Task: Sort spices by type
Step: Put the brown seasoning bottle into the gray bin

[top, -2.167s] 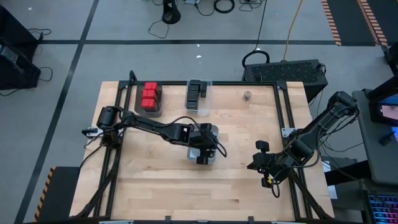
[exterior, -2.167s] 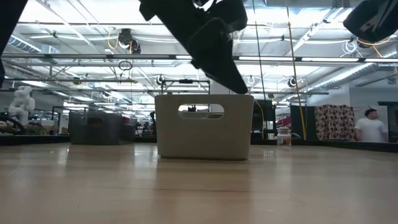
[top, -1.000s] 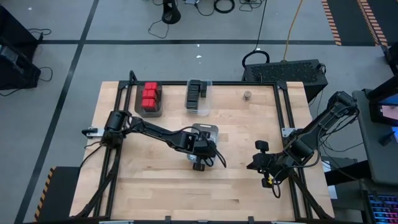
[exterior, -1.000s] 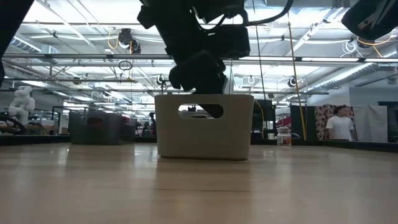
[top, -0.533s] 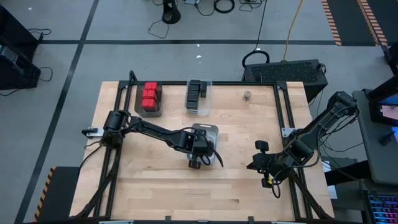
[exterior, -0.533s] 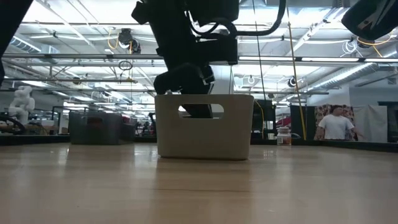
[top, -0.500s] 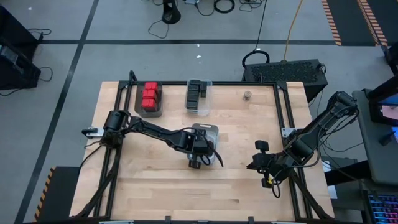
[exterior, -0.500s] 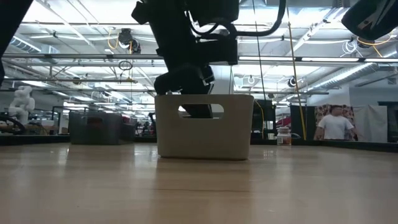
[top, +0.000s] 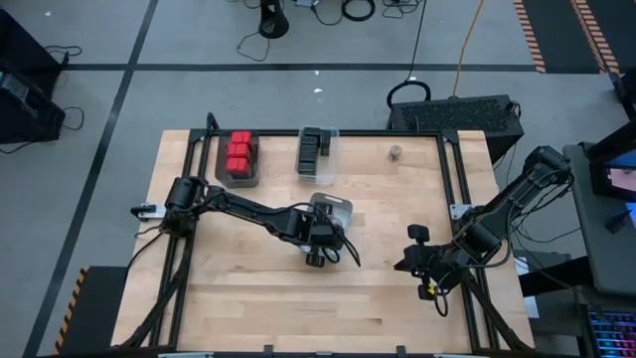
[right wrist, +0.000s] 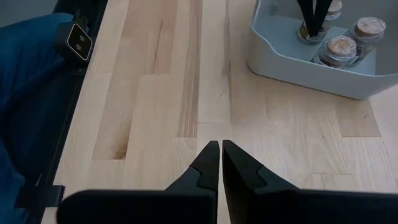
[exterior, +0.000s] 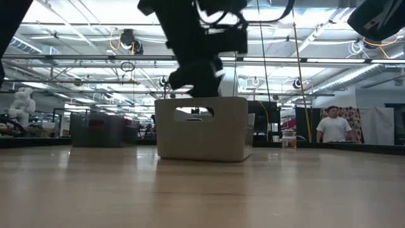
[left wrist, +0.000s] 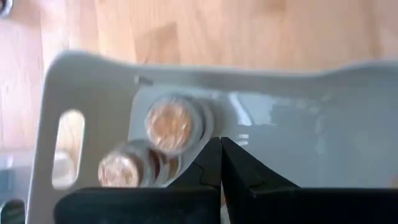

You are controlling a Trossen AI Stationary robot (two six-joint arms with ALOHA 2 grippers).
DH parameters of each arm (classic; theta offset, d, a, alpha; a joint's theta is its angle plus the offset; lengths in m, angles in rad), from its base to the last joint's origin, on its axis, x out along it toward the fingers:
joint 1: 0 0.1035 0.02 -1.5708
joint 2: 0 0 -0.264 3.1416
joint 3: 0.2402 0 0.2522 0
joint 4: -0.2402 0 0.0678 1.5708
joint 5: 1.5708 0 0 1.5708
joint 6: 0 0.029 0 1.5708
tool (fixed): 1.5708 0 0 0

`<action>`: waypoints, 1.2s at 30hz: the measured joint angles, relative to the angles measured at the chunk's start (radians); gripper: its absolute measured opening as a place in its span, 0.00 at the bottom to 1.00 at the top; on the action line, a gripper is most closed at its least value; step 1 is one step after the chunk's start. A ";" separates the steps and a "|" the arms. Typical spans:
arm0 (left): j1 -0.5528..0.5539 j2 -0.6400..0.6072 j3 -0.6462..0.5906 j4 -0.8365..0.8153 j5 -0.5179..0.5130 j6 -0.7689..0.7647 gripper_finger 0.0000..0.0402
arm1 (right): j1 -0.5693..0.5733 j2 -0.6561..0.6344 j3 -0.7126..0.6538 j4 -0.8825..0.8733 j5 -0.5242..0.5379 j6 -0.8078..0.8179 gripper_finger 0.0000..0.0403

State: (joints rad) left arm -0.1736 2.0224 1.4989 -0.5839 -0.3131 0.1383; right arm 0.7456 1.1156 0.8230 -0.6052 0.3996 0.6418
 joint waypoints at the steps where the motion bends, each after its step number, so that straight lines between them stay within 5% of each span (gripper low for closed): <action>1: -0.004 -0.002 0.012 -0.002 0.004 0.000 0.01 | 0.000 0.000 0.000 0.000 0.000 0.000 0.00; 11: 0.005 -0.084 0.097 -0.032 0.046 0.028 0.01 | 0.000 0.000 -0.001 0.012 -0.002 0.001 0.00; 18: 0.015 -0.277 0.074 -0.072 0.027 0.034 0.01 | 0.000 0.035 -0.002 0.154 0.031 0.030 0.00; 23: 0.041 -0.489 -0.118 0.051 -0.006 0.028 0.01 | -0.009 0.119 -0.001 0.234 0.147 0.015 0.00; 30: 0.046 -0.726 -0.523 0.546 0.075 0.056 0.01 | -0.136 0.121 0.022 0.209 0.341 -0.113 0.00; 36: 0.077 -0.823 -0.746 0.789 0.104 0.082 0.01 | -0.311 0.043 0.040 0.156 0.333 -0.226 0.00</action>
State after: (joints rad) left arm -0.0963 1.1993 0.7527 0.2052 -0.2086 0.2199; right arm 0.4342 1.1584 0.8631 -0.4494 0.7329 0.4155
